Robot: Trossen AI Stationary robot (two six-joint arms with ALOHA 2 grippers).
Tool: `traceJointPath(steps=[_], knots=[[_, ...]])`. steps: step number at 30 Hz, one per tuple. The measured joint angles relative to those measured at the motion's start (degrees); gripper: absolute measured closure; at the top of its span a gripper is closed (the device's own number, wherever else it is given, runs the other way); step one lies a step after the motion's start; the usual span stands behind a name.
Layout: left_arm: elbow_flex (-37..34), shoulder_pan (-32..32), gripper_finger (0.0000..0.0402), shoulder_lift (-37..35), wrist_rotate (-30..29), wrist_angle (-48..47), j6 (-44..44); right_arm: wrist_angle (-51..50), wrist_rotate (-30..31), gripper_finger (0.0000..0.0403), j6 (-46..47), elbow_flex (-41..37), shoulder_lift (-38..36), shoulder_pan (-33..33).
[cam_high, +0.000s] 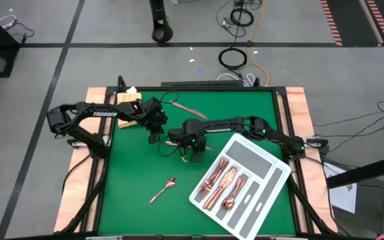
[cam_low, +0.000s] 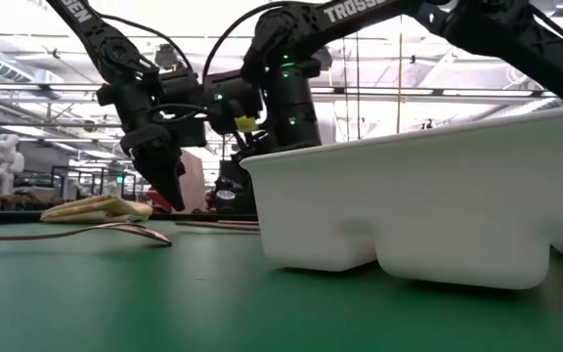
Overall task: Sort silverware
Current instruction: Put the bronze knife into the silverware tray
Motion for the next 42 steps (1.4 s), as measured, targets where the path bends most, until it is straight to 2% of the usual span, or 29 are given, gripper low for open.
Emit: traceJointPath(steps=[7,14,18,24,26,28,30,36,42], knots=[[0.0,0.2,0.038,0.0,-0.9,-0.7,0.3,-4.1,2.3,0.0399,0.3,5.9,0.6,0.1],[0.0,0.3,0.038,0.0,-1.0,-1.2,0.2,-5.3,2.8,0.0401,0.5,8.3,0.6,0.2],[0.3,0.3,0.038,0.0,-1.0,-2.0,0.0,-6.8,7.1,0.0402,1.9,8.9,0.5,0.1],[2.5,0.4,0.038,-4.1,-0.2,-8.6,1.6,-9.0,8.7,0.0368,1.1,8.9,-0.7,-0.3],[2.7,0.6,0.038,-6.1,2.2,-9.4,1.3,-8.6,8.8,0.0354,0.6,9.0,-1.4,-0.4],[2.1,0.7,0.038,-7.8,9.0,-8.6,0.2,-8.6,8.8,0.0342,0.5,9.0,-2.0,-0.7],[1.3,0.0,0.038,-7.9,11.4,-8.5,-0.2,-8.7,9.3,0.0333,0.5,9.0,-2.4,-1.2],[-1.9,-4.5,0.038,-7.4,10.8,-6.5,-2.2,-8.9,10.3,0.0323,0.0,9.0,-3.6,-2.3],[-5.5,-7.8,0.038,-7.4,3.8,1.9,-5.3,-9.3,10.1,0.0323,-0.5,9.0,-5.0,-2.9]])
